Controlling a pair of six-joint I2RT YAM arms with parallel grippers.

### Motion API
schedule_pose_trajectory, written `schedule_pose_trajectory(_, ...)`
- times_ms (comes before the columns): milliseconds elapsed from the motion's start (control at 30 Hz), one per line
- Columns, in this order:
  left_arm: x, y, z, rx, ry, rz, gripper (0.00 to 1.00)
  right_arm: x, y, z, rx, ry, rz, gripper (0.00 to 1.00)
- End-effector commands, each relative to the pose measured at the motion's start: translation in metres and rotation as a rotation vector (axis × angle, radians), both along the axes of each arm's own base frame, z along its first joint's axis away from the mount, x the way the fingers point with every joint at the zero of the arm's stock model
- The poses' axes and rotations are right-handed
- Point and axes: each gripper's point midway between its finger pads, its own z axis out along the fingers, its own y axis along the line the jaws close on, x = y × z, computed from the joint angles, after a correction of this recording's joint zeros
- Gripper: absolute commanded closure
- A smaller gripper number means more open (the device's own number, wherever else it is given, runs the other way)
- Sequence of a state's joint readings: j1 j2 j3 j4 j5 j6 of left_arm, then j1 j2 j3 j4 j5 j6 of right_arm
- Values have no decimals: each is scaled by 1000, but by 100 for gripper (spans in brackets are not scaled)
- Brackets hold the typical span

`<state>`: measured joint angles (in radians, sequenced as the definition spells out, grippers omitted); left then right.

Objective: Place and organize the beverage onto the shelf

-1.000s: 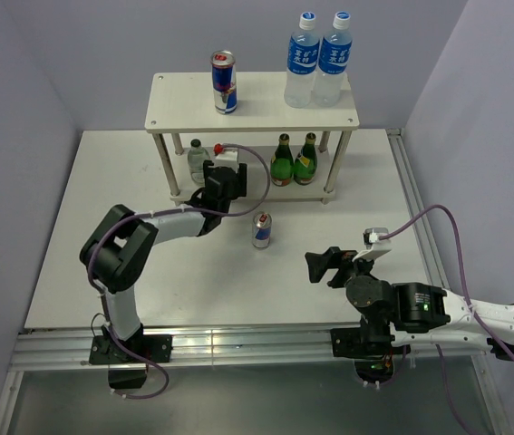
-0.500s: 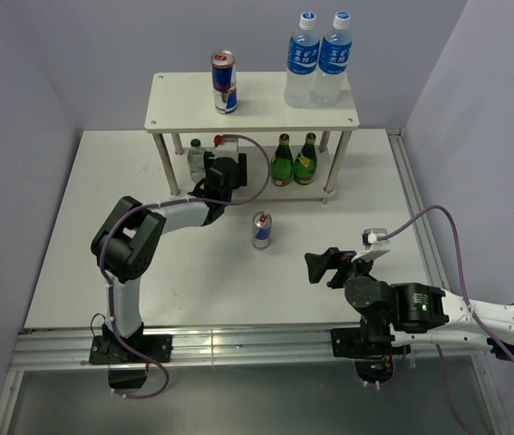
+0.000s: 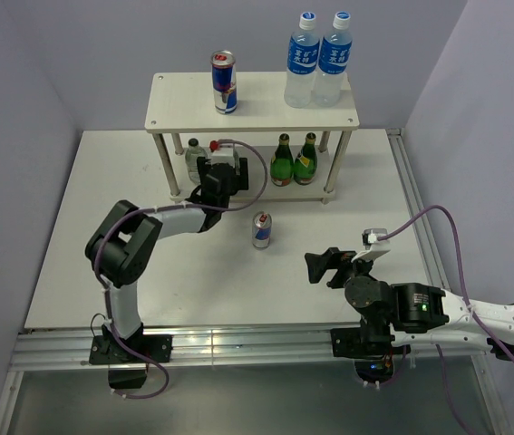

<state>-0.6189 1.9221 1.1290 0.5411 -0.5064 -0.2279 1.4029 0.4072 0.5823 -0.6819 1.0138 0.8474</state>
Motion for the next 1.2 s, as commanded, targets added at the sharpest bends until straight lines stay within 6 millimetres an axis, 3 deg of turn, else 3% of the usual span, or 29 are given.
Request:
schedule_pose_trajectory(0,-16,-2,37,-74,-75,11,7,3,-3,7,32,-21,-32,0)
schedule_pose_trajectory(233,-63,1,34,-101,-40,22,3,3,-3,6,31,-21,-32,0)
schedule_pose_trajectory(467,-137,30,11,-142,52,18,5,3,-2,7,31,-21,-29,0)
schedule_pose_trajectory(567,-172,30,5,-157,87,-36,6,3,-2,7,25,-23,-29,0)
schedule_pose_trajectory(667,-210,15,-2,-182,114,-118,6,4,-1,7,23,-23,-36,0)
schedule_pose_trajectory(833,-267,-34,-13,-227,104,-386,7,4,-2,6,17,-21,-41,0)
schedule_pose_trajectory(933,-268,-49,-23,-213,107,-408,7,4,-2,7,25,-21,-37,0)
schedule_pose_trajectory(1167,-248,-88,-41,-145,94,-419,8,3,-4,8,43,-21,-31,0)
